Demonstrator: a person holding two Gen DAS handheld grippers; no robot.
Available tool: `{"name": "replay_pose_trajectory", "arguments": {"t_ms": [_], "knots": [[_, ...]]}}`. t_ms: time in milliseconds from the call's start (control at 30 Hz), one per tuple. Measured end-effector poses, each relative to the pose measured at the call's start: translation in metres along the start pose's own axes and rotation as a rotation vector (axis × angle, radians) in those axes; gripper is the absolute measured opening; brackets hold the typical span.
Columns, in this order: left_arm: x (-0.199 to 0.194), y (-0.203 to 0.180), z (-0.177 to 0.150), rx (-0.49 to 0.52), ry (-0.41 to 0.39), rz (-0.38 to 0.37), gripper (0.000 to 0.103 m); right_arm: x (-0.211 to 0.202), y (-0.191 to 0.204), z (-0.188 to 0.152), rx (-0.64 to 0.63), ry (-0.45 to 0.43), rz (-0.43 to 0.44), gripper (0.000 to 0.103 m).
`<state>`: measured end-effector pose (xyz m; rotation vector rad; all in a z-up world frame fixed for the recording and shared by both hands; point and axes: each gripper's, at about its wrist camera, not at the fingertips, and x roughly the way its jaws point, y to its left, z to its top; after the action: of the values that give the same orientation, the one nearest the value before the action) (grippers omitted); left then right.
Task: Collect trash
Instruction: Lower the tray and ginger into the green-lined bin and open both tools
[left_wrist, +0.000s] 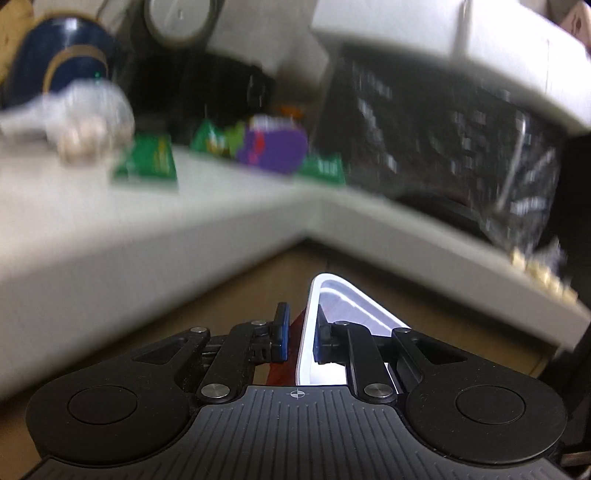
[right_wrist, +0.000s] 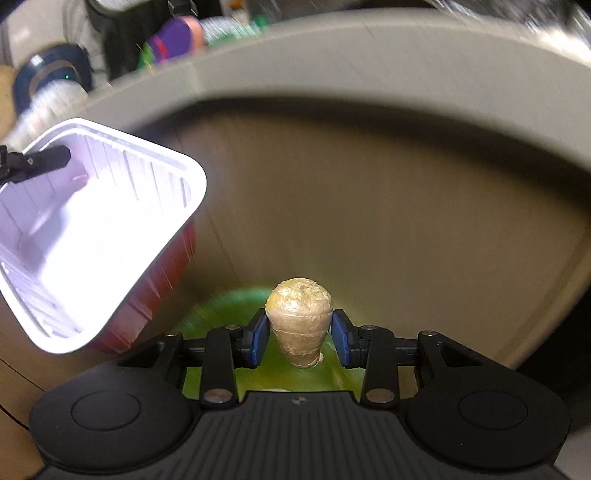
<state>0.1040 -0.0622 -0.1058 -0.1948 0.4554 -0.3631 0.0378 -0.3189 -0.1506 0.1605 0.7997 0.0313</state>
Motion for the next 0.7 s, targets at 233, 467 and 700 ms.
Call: {"name": "replay_pose_trajectory", "arguments": {"t_ms": [233, 467, 700], "knots": [[0.068, 0.009, -0.078, -0.032, 0.263, 0.064, 0.015, 0.011, -0.032, -0.044, 0.079, 0.088, -0.047, 0.036], [0.126, 0.041, -0.149, -0.192, 0.413, 0.087, 0.016, 0.037, -0.038, -0.050, 0.102, 0.121, -0.050, 0.036], [0.176, 0.066, -0.215, -0.266, 0.610, 0.070, 0.021, 0.062, -0.027, -0.062, 0.078, 0.184, -0.051, 0.036]]}}
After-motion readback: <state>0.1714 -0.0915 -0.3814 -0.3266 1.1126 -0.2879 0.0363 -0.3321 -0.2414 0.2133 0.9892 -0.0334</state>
